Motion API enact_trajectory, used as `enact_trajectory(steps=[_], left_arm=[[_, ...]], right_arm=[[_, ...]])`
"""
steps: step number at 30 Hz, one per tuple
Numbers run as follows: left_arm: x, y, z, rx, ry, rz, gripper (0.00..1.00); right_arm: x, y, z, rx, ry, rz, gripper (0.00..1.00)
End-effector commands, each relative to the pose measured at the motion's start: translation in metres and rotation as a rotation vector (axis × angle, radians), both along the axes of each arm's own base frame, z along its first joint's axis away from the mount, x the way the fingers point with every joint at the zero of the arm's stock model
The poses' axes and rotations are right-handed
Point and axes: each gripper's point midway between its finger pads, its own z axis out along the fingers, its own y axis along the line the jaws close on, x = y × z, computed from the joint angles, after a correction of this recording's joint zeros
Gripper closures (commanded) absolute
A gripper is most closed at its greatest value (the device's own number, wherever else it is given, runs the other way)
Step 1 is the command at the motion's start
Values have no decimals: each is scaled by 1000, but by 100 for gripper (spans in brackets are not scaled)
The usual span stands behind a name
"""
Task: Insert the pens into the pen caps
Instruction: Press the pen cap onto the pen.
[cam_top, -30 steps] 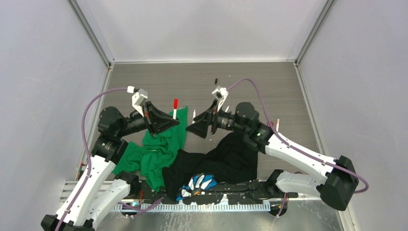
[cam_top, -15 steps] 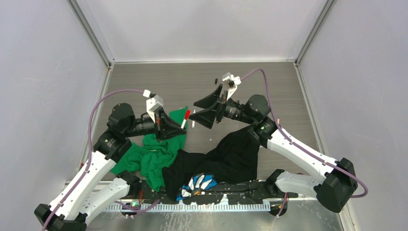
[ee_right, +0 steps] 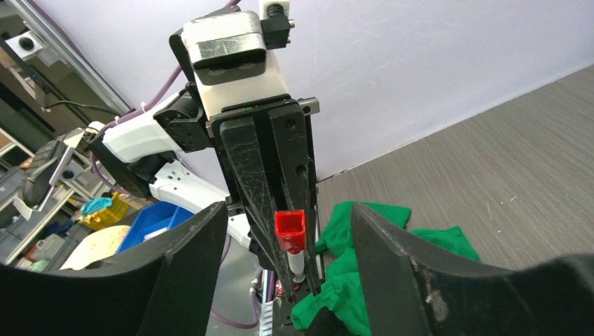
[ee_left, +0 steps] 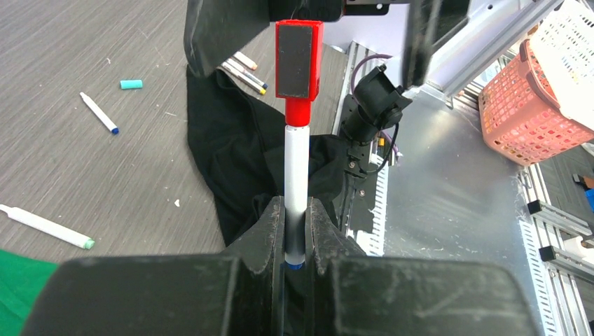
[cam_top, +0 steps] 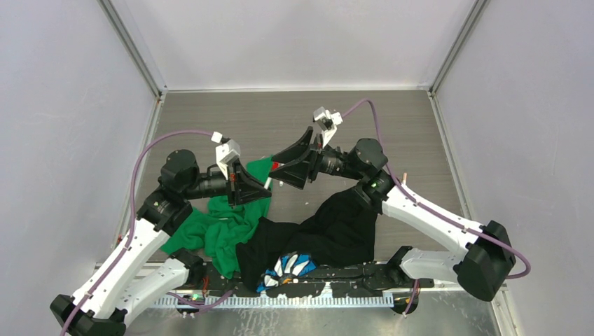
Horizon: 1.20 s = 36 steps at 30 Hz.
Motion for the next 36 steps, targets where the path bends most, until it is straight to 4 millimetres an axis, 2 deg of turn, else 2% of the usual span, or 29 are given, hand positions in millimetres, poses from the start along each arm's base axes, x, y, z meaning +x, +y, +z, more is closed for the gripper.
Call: enact_trajectory(steps=[1, 5, 6, 8, 13, 19, 23, 28, 32, 36], left_arm=[[-5, 0, 22, -32, -65, -21, 100], [-7, -1, 23, -35, -68, -33, 100], [-7, -1, 23, -35, -69, -30, 100], [-6, 0, 22, -33, -68, -24, 100], [-6, 0, 24, -34, -70, -16, 100], [-4, 3, 33, -63, -99, 21, 100], [-14, 2, 43, -106, -112, -23, 100], [-16, 2, 48, -133, -116, -23, 100], [-15, 4, 52, -146, -129, -5, 100], [-13, 5, 52, -149, -129, 0, 100]], right_arm=[[-8, 4, 33, 73, -69, 37, 33], [-6, 7, 30, 68, -68, 35, 46], [-6, 7, 29, 65, -67, 35, 52], [-4, 8, 26, 58, -65, 33, 69], [-3, 12, 11, 13, -54, 46, 98], [-9, 15, -15, -34, -34, 96, 99], [-27, 16, -31, -44, -13, 197, 99], [-45, 17, -44, -80, 35, 266, 99], [-56, 19, -71, -153, 110, 305, 99], [-69, 20, -87, -185, 185, 364, 99]])
